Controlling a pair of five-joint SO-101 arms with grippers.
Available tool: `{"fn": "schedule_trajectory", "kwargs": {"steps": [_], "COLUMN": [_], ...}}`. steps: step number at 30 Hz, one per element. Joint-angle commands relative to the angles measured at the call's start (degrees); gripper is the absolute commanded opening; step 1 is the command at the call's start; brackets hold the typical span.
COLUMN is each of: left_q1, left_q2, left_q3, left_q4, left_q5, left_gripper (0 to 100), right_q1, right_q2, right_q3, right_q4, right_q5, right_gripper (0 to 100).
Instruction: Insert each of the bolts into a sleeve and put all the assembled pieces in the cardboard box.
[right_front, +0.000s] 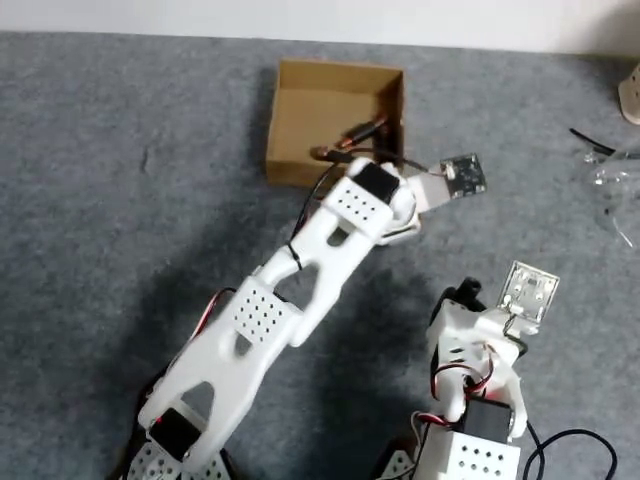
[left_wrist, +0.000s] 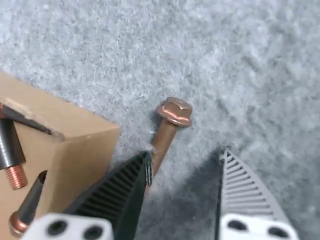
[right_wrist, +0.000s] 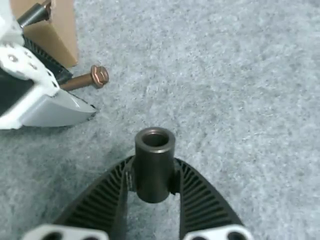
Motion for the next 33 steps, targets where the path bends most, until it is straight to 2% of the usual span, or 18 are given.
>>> {"fn": "schedule_trajectory", "kwargs": {"steps": [1, 17, 19, 23, 26, 33], "left_q1": [0.22, -0.04, -0.57, -0.66, -0.57, -0.13], "left_q2": [-0.66, -0.48, -0.48, -0.57, -0.57, -1.27], "left_q3": [-2.24, -1.89, -1.89, -1.98, -2.15, -5.05], "left_q4": [0.7, 5.27, 5.71, 7.38, 9.49, 10.37], "left_q5": [-0.26, -0.26, -0.35, -0.35, -0.44, -0.44], "left_gripper": [21, 21, 17, 0, 3, 1], "right_q1": [0.66, 0.66, 0.66, 0.66, 0.66, 0.66], "right_q2": [-0.75, -0.75, -0.75, -0.75, -0.75, -0.75], "right_q3": [-0.92, -0.84, -0.84, -0.84, -0.84, -0.84], "right_q4": [-1.89, -1.89, -1.89, -1.89, -1.89, -1.89], "right_q5": [0.44, 0.53, 0.53, 0.53, 0.53, 0.53], "right_gripper": [0.4, 0.4, 0.4, 0.4, 0.4, 0.4]}}
